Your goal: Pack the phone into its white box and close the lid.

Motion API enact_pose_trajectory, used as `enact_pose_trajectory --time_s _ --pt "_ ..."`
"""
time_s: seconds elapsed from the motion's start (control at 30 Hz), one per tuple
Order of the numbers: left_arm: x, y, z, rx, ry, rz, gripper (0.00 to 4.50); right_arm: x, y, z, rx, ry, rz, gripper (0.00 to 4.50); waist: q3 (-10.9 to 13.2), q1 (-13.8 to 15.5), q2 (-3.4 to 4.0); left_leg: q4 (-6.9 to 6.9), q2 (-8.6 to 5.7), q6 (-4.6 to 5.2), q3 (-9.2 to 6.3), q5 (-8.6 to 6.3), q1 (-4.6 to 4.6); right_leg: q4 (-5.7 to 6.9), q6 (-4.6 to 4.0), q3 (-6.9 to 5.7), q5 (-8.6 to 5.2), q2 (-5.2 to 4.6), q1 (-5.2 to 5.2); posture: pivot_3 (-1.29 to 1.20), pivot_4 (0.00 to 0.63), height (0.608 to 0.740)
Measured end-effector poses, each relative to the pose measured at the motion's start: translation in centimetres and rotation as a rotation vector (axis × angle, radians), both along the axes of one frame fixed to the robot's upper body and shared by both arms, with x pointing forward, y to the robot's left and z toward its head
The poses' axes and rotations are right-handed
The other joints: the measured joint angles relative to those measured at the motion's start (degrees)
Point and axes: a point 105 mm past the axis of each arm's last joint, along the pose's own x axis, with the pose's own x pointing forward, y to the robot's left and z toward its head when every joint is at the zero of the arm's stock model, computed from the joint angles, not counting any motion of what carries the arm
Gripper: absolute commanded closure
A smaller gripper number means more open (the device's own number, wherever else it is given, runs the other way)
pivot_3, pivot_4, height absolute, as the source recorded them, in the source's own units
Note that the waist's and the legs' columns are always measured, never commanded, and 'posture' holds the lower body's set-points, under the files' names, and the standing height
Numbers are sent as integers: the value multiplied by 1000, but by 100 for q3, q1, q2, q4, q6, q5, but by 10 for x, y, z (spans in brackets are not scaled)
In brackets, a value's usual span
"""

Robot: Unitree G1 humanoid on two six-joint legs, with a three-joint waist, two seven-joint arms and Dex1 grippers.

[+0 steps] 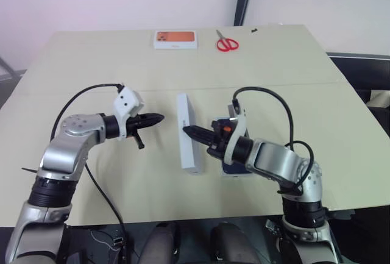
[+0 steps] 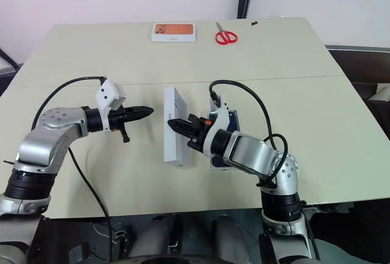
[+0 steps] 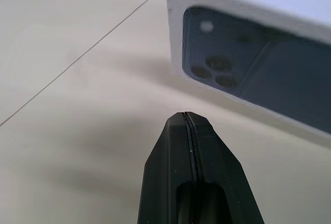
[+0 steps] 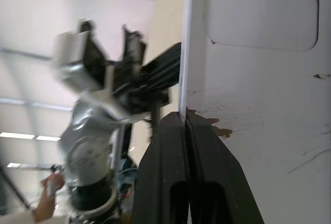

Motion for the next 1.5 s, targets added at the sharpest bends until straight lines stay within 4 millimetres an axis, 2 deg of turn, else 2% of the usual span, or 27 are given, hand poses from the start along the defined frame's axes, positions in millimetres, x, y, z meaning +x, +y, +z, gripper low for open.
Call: enact_pose_trajectory --time_s 0.07,0.17,0.2,0.3,0.5,0.67,0.73,0.9,1.03,1.13,1.23,1.33,1.37,1.5 --pt "-3 -6 -2 8 5 -30 4500 3 -12 -8 -35 23 -44 4448 0 -11 1 0 0 1 1 0 0 0 0 1 0 0 0 0 150 740" --pt "-6 -14 -8 22 27 -68 4500 4 -19 -8 -38 25 -63 4448 -2 -37 3 -4 0 7 1 -4 4 0 0 1 0 2 1 0 150 740" --pt "-7 -16 -10 26 32 -81 4500 4 -20 -8 -38 25 -66 4195 -2 -41 3 -6 0 10 1 -6 4 1 0 2 0 2 1 0 150 740" --pt "-10 -25 -11 27 36 -121 4500 6 -25 -9 -54 29 -85 3145 -2 -31 3 -4 0 11 2 -6 2 0 0 2 0 2 2 0 150 740" --pt "-15 -46 -15 67 32 -214 4500 13 -39 -6 -118 -12 -79 57 -2 -33 4 -4 0 14 5 -8 2 -1 0 4 0 2 3 0 150 740" --pt "-18 -81 -16 99 -2 -323 4500 34 -71 29 -252 -158 -62 57 -2 25 4 0 0 24 5 -14 1 -9 0 2 0 2 9 0 150 740" --pt "-17 -97 -15 98 -21 -359 4500 37 -83 37 -308 -188 -55 57 -2 60 4 -1 0 26 7 -15 -2 -17 0 2 0 2 10 0 150 740" --pt "-13 -127 -14 89 -37 -404 4500 38 -117 33 -530 -204 -64 57 -1 125 3 3 0 36 11 -20 -5 -24 0 4 0 2 14 0 150 740" --pt "-17 -140 -14 93 -44 -452 4500 47 -145 27 -741 -250 -111 57 -1 124 3 2 0 37 11 -21 -4 -23 0 5 0 2 14 0 150 740" --pt "-15 -141 -12 92 -59 -453 4500 50 -154 22 -862 -301 -100 962 -2 115 4 1 1 37 11 -21 -4 -22 0 6 0 4 12 0 150 740" --pt "-10 -135 -4 58 -68 -412 4500 52 -157 21 -964 -378 -69 2504 -1 132 4 3 1 37 10 -21 -5 -22 0 6 0 3 11 0 150 740" --pt "0 -119 3 54 -76 -342 4500 52 -163 23 -1095 -469 -17 4126 -1 134 5 3 1 37 10 -21 -5 -22 0 6 0 3 10 0 150 740" --pt "2 -111 3 69 -80 -324 4500 52 -166 24 -1162 -516 13 4454 -1 137 5 3 1 37 9 -21 -5 -23 0 5 0 3 10 0 150 740" --pt "-2 -81 -6 165 -54 -305 4500 43 -167 18 -1367 -683 207 4454 -1 131 6 0 1 35 8 -20 -4 -24 0 6 0 3 6 0 150 740"
